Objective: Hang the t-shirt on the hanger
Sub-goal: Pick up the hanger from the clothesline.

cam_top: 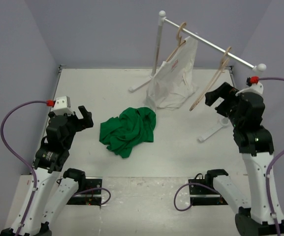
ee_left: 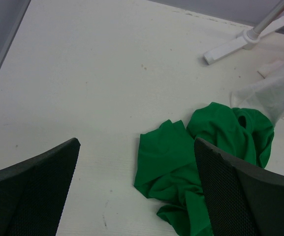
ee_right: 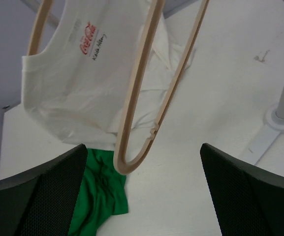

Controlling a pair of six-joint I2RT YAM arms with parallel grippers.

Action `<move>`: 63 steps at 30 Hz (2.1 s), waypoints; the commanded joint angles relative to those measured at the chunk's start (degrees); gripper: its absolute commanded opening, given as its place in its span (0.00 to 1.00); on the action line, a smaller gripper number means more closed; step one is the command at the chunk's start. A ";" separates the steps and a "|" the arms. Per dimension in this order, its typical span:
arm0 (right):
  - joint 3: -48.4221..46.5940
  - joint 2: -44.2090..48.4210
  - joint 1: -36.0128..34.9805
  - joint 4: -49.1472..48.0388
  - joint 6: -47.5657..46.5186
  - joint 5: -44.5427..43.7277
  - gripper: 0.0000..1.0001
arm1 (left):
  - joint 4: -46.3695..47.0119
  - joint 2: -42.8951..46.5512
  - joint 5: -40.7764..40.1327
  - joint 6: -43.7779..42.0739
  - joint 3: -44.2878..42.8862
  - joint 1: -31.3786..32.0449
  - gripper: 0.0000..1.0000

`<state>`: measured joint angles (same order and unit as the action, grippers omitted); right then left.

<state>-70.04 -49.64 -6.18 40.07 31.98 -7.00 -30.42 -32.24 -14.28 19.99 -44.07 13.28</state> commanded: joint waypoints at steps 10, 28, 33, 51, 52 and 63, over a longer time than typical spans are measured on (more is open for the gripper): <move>-14.82 -22.75 -10.87 1.72 -1.59 -34.19 0.60 | 2.55 -1.24 2.52 -0.39 0.30 0.52 1.00; -9.46 -21.92 -10.87 -1.94 1.79 -34.31 0.00 | 2.73 -0.98 2.91 -0.48 0.39 0.78 1.00; -12.26 -20.45 -10.87 -1.52 0.32 -33.61 0.00 | 2.73 -0.98 2.66 -0.42 0.48 0.78 1.00; 3.00 -0.78 -13.33 -3.10 -3.18 -14.02 0.00 | 2.52 -7.92 6.83 2.05 -2.15 0.78 1.00; 3.81 0.68 -13.33 -2.37 -3.28 -13.12 0.00 | 2.42 -9.38 7.57 2.66 -2.77 0.78 1.00; 14.69 12.65 -13.33 0.20 -5.94 3.28 0.00 | 1.35 -37.52 -16.00 18.96 -8.83 37.59 0.97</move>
<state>-57.97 -39.59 -19.40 41.60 28.03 -11.39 -27.58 -58.62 -14.86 30.97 -47.49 37.62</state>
